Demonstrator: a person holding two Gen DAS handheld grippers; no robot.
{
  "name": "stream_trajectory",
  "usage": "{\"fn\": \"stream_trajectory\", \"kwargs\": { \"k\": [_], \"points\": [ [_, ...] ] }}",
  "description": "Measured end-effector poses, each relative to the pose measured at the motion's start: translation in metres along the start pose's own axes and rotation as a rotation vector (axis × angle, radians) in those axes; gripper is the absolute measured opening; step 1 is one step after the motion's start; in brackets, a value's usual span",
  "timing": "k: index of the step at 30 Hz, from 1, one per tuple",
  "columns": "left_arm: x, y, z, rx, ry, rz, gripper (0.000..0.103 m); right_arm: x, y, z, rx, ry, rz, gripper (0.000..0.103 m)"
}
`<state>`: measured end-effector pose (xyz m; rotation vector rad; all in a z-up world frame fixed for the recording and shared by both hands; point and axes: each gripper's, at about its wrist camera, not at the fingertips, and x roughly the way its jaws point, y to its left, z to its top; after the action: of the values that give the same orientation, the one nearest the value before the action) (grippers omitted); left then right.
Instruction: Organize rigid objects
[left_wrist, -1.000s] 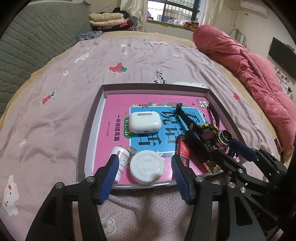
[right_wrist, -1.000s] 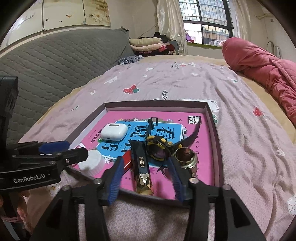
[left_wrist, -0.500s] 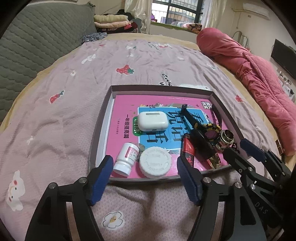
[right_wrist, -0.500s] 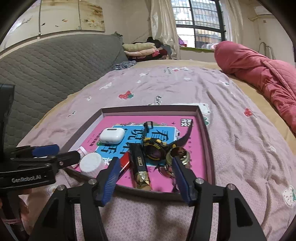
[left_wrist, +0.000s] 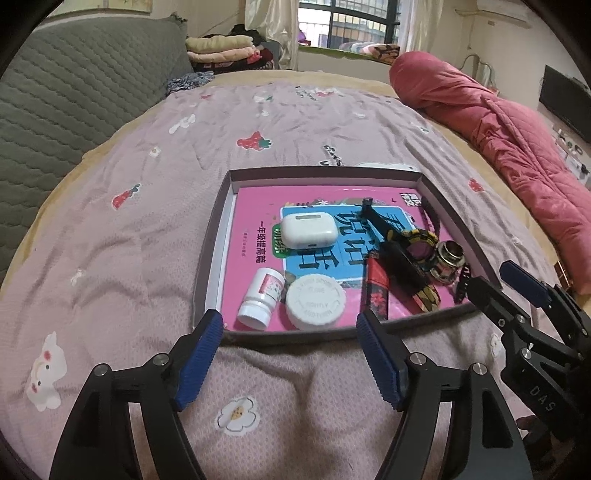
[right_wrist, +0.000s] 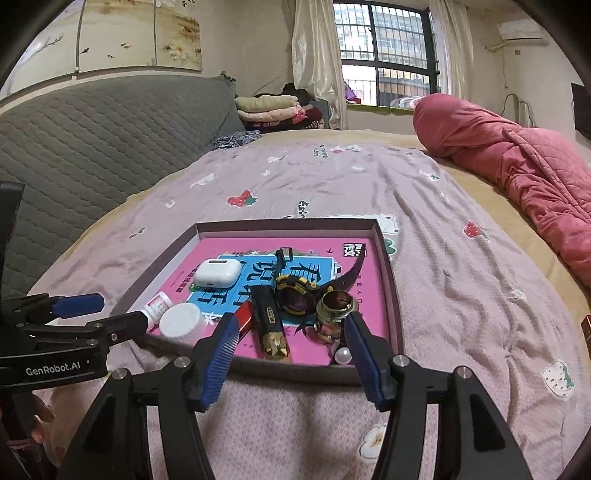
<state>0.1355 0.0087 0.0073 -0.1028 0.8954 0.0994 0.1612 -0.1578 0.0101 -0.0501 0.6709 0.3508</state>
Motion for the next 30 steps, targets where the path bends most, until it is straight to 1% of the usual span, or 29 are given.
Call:
{"fn": "stream_trajectory", "kwargs": {
  "k": [9,11,16,21,27,30],
  "points": [
    [-0.012,-0.001,-0.013,0.003,-0.004,-0.025,0.076,-0.018,0.007,-0.007,-0.012,-0.018,0.006,0.059],
    [-0.015,-0.002,-0.016,0.007,-0.011,-0.02,0.076,-0.022,0.008,-0.008,-0.005,-0.021,0.013,0.059],
    [-0.02,0.0,-0.022,-0.002,-0.016,-0.021,0.076,-0.028,0.009,-0.013,0.001,-0.012,0.003,0.059],
    [-0.027,-0.001,-0.033,0.02,-0.021,-0.021,0.076,-0.032,0.012,-0.02,0.003,0.004,0.0,0.059],
    [-0.03,0.003,-0.045,0.012,-0.002,-0.038,0.076,-0.036,0.022,-0.029,-0.027,0.021,-0.005,0.059],
    [-0.031,0.003,-0.05,0.023,-0.004,-0.029,0.076,-0.037,0.023,-0.034,-0.03,0.032,-0.002,0.059]
  ]
}}
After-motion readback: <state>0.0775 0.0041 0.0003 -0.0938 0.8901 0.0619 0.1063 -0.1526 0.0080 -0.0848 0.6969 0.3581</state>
